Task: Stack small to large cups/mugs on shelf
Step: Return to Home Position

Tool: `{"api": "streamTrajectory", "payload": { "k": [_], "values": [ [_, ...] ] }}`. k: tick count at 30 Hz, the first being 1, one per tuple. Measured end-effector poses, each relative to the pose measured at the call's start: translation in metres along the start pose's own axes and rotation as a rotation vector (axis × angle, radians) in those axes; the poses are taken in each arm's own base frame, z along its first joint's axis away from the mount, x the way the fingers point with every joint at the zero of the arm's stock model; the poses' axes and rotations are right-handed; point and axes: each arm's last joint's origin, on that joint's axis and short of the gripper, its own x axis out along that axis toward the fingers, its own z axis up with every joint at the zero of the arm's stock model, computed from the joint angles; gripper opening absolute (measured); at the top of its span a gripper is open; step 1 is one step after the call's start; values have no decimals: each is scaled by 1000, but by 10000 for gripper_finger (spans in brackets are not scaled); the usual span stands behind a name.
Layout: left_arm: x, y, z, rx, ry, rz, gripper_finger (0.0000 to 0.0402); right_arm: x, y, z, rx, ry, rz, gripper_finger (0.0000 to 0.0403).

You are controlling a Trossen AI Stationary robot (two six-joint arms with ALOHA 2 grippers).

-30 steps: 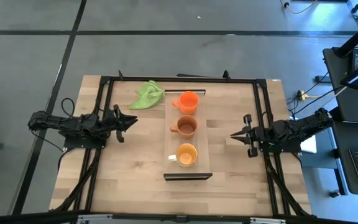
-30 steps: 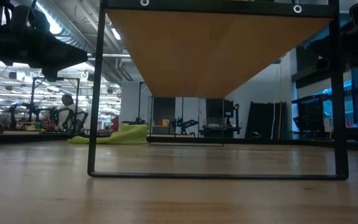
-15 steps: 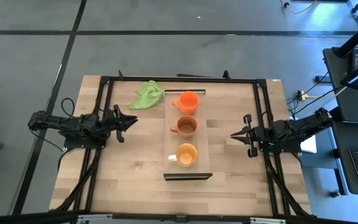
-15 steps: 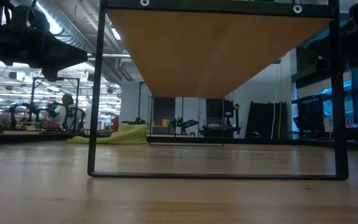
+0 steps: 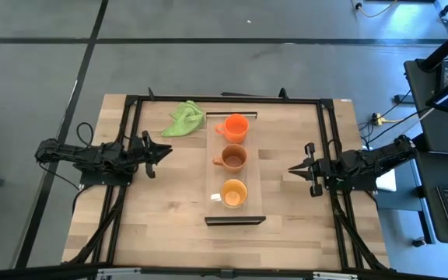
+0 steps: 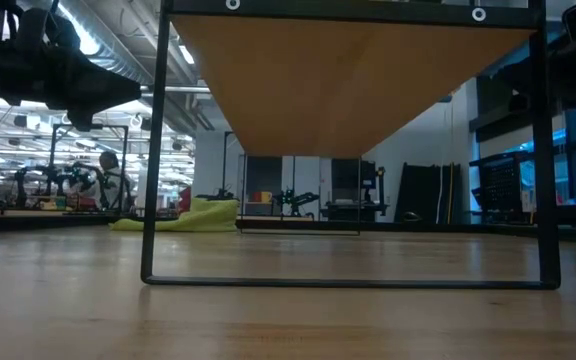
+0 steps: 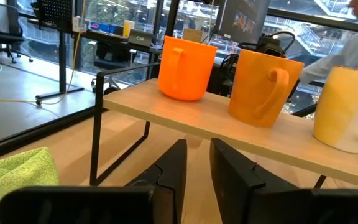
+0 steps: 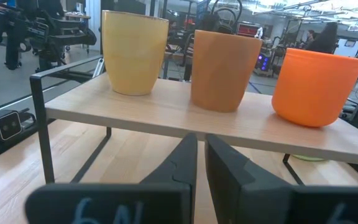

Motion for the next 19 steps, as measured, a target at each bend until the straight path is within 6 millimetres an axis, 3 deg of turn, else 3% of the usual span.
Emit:
{"api": "streamTrajectory", "payload": {
  "k": [19],
  "values": [
    [0, 0, 0, 0, 0, 0, 62, 0, 0, 0, -1, 0, 0, 35]
  ]
}}
